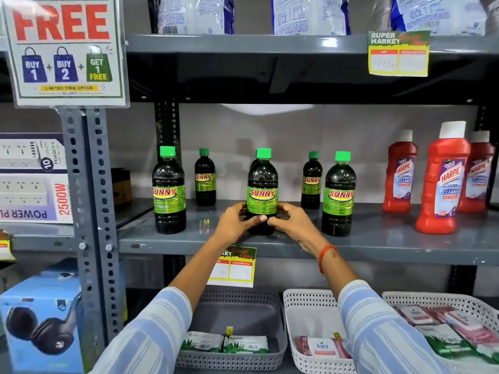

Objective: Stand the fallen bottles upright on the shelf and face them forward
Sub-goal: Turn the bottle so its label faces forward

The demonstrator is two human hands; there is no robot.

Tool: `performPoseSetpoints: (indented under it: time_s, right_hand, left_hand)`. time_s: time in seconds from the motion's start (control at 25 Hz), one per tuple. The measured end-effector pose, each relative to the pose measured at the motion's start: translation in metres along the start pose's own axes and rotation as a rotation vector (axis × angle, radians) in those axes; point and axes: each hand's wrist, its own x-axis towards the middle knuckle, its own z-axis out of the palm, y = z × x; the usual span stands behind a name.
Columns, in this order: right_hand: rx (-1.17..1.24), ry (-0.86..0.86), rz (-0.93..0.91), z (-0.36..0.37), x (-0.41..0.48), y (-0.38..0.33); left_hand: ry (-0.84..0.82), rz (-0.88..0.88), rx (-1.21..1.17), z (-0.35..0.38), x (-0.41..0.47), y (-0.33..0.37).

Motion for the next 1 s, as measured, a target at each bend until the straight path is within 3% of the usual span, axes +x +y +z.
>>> performPoseSetpoints:
  time_s: [0.56,0.64,0.72,0.76,0.84,1.0]
  right_hand:
    - [-0.129,-0.029,-0.007,0.012,-0.003,-0.007]
    - [-0.178,0.251,-0.134,0.027,-0.012,-0.013]
    - [-0.262,0.623,-0.406,0.048,-0.025,-0.028]
    - [-0.286,0.708,-0.537,0.062,-0.030,-0.038]
    - [-0.254,0.577,-0.673,0.094,-0.027,-0.054]
    - [-0.200,-0.031,-0.276,0.159,0.015,-0.067]
  left_hand:
    - [0.166,-0.060,-0.010,0.001,-0.006,0.002]
    - [0.353,0.052,0.015,-0.007,-0.015,-0.002]
    - [0.615,0.216,0.251,-0.023,-0.027,-0.010]
    - [0.737,0.270,0.380,-0.035,-0.032,-0.015]
    - [0.878,0.252,0.493,-0.064,-0.041,-0.029]
    - [0.615,-0.016,0.243,-0.120,-0.045,-0.066]
